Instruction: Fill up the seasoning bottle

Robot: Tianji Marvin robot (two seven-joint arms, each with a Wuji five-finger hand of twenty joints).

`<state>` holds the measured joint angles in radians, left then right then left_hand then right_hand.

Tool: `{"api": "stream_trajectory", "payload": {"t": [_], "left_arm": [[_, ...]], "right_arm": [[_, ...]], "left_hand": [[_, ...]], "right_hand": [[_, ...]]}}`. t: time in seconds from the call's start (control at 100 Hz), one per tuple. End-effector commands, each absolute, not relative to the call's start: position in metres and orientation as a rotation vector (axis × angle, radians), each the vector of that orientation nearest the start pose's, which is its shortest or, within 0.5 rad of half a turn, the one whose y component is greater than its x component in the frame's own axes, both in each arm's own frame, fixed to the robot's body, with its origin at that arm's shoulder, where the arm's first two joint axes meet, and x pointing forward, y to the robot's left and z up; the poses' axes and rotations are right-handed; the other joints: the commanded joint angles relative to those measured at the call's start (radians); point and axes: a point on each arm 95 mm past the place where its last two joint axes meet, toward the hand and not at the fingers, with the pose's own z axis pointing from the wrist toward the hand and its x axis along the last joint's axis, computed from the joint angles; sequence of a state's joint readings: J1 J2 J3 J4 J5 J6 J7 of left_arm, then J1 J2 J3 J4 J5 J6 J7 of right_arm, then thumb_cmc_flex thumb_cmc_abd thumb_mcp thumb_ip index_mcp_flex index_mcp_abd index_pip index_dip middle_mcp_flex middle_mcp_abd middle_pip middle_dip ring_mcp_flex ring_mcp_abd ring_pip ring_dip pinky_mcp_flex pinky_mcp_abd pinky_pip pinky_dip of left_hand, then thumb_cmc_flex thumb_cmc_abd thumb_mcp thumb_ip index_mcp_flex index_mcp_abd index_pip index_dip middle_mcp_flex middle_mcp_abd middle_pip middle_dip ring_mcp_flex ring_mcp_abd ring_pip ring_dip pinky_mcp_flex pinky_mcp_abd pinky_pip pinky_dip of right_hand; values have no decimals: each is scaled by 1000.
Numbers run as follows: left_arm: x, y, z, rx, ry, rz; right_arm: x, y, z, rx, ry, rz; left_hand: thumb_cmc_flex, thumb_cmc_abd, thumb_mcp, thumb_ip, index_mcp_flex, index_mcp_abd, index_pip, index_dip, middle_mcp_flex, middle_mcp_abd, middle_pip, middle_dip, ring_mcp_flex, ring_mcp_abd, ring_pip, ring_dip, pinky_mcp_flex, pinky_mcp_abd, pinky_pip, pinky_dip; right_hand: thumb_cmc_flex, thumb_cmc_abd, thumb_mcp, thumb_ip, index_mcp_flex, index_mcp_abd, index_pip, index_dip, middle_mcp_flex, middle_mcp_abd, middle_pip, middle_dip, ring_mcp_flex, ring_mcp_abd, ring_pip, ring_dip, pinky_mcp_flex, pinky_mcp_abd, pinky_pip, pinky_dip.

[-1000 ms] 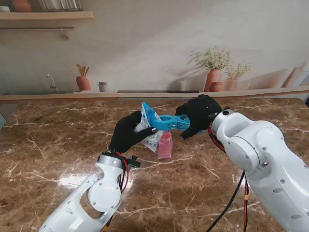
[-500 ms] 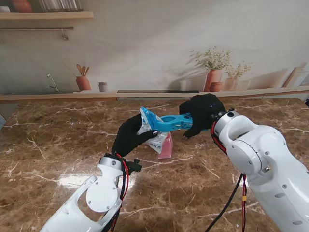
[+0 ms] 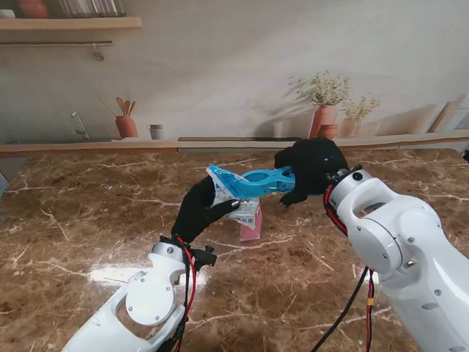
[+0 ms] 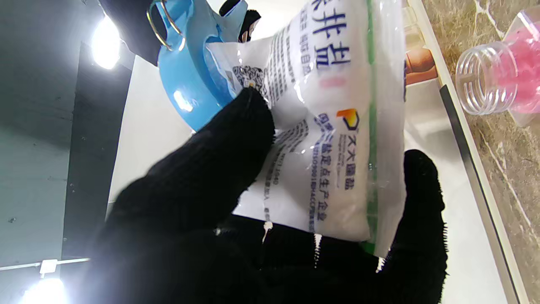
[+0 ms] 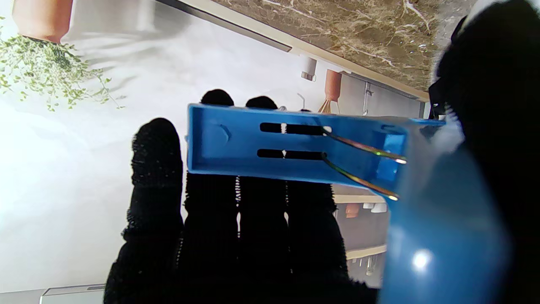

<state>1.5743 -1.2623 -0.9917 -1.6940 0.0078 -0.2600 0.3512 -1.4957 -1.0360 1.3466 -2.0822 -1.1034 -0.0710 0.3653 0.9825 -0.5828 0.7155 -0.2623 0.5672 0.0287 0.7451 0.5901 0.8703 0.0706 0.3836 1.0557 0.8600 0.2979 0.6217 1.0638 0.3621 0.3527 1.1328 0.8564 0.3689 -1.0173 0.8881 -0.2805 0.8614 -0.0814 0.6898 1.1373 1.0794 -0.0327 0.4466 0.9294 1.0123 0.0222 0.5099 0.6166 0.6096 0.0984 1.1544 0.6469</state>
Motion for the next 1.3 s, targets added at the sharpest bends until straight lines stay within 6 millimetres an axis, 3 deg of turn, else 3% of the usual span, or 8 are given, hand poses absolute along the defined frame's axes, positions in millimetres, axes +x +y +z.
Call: {"api": "stream_trajectory", "payload": {"t": [0.0,0.13,0.29,0.38,0.47,0.8,1.0,1.29], "left_arm": [[361,-121,-285,-1927,526,-2571],[362,-122,-285,-1966,573,-2559],[363,-124,-284,-1976,573,-2554],[363,-126,-284,-1969,549,-2566],[363,-127,-283,-1961,500,-2576],[362,-127,-282,-1952,454,-2597],[357,-125,-280,-1931,437,-2595],[349,-122,-276,-1910,428,-2604]], "right_arm": [[387,26,-137,799,1556,1490],[385,25,-136,786,1537,1510],[382,27,-135,763,1515,1535],[380,26,-136,760,1515,1540],[380,22,-137,766,1502,1536],[387,-24,-157,886,1353,1428],[401,-61,-196,972,1263,1280],[418,-95,-289,1017,1202,1092]], "left_hand": [[116,27,112,88,7,80,-261,-230,-39,-9,42,50,13,-60,-26,50,-23,-44,-7,-26],[166,46,123,80,83,141,-455,-374,-84,0,113,149,-8,-56,-42,154,-68,-30,-34,-34],[203,98,88,57,306,-75,19,-110,-126,0,150,247,-44,-65,-12,233,-102,-45,-31,-29],[218,129,50,48,299,-151,288,213,-157,-14,163,270,-67,-74,37,233,-110,-62,-16,-14],[236,155,14,44,272,-158,320,329,-182,-17,157,267,-77,-75,68,218,-115,-79,-4,7],[288,225,-113,72,234,-154,331,433,-30,10,2,28,-15,-75,178,115,-56,-90,42,51],[261,226,-77,67,232,-158,332,444,41,-17,100,-35,17,-65,223,40,-28,-73,65,73],[266,225,-74,66,232,-156,334,444,46,-22,131,-4,19,-62,235,45,-31,-69,69,78]], "right_hand": [[192,122,176,-33,113,-279,272,86,120,-169,284,96,135,-86,181,49,3,23,45,-6],[191,122,178,-35,112,-281,270,86,119,-171,282,96,131,-86,182,48,0,25,44,-8],[190,122,181,-37,114,-283,269,87,118,-172,279,97,129,-89,181,45,-3,23,42,-10],[189,121,182,-38,115,-287,267,87,119,-175,278,97,128,-90,181,44,-3,23,42,-11],[188,121,184,-39,116,-289,266,87,120,-174,277,97,128,-91,180,43,-3,23,42,-12],[190,120,188,-42,114,-283,264,90,118,-172,276,101,127,-87,181,42,-7,22,40,-14],[193,115,194,-45,112,-279,267,90,118,-165,282,106,126,-81,193,47,-13,25,44,-11],[185,129,200,-49,93,-278,284,88,103,-170,295,110,110,-87,214,55,-22,19,49,-10]]}}
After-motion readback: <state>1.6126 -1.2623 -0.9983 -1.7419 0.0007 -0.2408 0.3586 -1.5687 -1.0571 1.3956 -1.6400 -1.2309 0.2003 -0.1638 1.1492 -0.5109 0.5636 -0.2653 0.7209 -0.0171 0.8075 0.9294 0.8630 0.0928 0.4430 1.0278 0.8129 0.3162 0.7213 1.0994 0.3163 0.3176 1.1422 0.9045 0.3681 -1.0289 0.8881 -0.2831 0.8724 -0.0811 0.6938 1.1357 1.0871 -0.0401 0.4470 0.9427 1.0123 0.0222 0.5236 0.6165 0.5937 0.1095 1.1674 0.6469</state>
